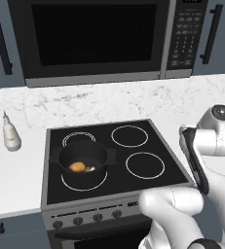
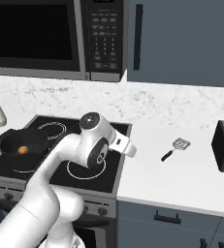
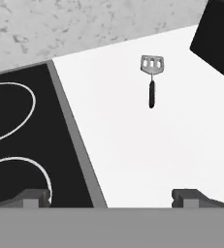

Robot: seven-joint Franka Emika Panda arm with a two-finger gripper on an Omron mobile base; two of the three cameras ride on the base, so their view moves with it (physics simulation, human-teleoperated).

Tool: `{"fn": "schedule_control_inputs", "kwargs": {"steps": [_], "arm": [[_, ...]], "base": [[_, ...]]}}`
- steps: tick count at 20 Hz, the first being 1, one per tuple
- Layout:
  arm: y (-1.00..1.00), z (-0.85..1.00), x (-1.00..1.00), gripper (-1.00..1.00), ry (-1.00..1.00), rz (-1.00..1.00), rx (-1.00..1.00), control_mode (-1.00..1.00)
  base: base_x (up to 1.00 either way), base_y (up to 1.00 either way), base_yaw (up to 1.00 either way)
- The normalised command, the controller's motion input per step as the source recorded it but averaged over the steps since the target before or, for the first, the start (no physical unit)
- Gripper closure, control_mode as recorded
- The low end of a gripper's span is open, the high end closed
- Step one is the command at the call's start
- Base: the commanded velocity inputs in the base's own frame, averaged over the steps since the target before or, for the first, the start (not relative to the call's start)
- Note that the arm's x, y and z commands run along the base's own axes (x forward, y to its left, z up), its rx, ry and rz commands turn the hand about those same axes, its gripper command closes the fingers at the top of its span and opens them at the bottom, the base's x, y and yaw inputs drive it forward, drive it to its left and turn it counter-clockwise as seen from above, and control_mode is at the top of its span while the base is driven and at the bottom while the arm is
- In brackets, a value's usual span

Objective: Put the mushroom and potato in the pot. Retrieve the spatula and lightly stir the vegetables in the pot.

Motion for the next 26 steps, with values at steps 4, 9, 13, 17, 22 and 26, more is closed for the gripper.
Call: {"fn": "schedule_control_inputs", "kwargs": {"steps": [4, 9, 13, 17, 22, 26], "arm": [[-1.0, -0.13, 0.5, -1.0, 0.15, -0.11, 0.15, -1.0], [-0.93, -0.46, 0.76, -1.0, 0.16, 0.01, 0.03, -1.0], [-0.64, -0.33, 0.78, -1.0, 0.1, 0.08, 0.0, -1.0], [-0.49, -0.49, 0.62, -1.0, 0.03, 0.05, 0.0, -1.0], [-0.42, -0.6, 0.44, -1.0, 0.0, 0.01, 0.0, -1.0], [-0.31, -0.4, 0.49, -1.0, 0.0, 0.0, 0.0, -1.0]], "base": [[0.0, 0.0, 0.0], [0.0, 0.0, 0.0], [0.0, 0.0, 0.0], [0.0, 0.0, 0.0], [0.0, 0.0, 0.0], [0.0, 0.0, 0.0]]}}
